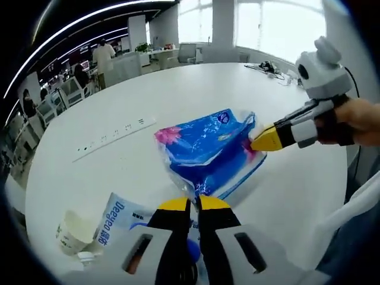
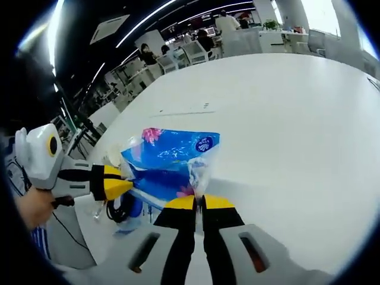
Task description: Arrange the tabletop items into an orderly group along one side of the table until the central work area is clear of visible clutter.
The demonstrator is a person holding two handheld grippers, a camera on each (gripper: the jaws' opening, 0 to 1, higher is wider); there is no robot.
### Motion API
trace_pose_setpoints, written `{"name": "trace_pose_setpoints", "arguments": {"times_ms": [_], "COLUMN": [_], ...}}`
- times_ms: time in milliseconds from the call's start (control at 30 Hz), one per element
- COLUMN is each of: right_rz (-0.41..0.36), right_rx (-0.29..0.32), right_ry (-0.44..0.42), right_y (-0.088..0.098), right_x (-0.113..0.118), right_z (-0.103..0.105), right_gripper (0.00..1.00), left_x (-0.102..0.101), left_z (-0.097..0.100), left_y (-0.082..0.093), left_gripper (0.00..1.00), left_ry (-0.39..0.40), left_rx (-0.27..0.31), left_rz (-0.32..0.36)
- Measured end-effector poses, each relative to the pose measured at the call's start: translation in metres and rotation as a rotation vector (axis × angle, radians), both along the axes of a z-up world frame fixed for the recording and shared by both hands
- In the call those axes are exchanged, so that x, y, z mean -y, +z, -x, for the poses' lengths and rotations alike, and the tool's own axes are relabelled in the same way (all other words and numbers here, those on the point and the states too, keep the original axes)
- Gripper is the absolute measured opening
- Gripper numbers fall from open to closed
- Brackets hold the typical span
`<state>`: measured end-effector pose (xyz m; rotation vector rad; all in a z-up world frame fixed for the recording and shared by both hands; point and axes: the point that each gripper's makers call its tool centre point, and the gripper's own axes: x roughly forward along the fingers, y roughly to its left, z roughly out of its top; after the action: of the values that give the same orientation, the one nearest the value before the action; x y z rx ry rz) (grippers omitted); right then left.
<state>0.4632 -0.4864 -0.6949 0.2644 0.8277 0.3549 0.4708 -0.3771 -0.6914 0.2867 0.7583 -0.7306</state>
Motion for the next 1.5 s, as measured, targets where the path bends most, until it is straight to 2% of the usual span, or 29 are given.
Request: {"name": "trace_pose_setpoints", "arguments": {"times_ms": [233,467,600,900,1067,1500], "right_rz": [0.033,0.062,0.082,0.081,0.072,0.052], "right_rx": [-0.030,-0.062,-0.075,-0.102,-0.117,-0.109], "right_ry": [0.024,0.042,0.042,0.046,0.047,0.030], "right_y": [-0.020,-0.039,-0.049,-0.065,-0.071,-0.071], "right_x": [0.001,0.003,0.010,0.012,0.012,0.009], "right_z": [-0.006,-0.009,-0.013,-0.015,-0.016,-0.021], "right_gripper": [0.01,0.02,0.02,0.02,0.02,0.03], "left_x": [0.000,0.002,0.009,0.011,0.008,0.004], "left_z": [-0.003,-0.009,-0.010,-0.014,-0.013,-0.011], "left_y": [-0.016,-0.034,-0.037,-0.053,-0.059,-0.067], "left_gripper": [0.02,0.01,0.01,0.01,0.01,0.02], "left_ry": [0.001,0.041,0.059,0.074,0.088,0.116], "left_rx": [-0.046,-0.101,-0.133,-0.158,-0.171,-0.190], "left_rz": [-0.003,0.001,0.046,0.035,0.036,0.047]}}
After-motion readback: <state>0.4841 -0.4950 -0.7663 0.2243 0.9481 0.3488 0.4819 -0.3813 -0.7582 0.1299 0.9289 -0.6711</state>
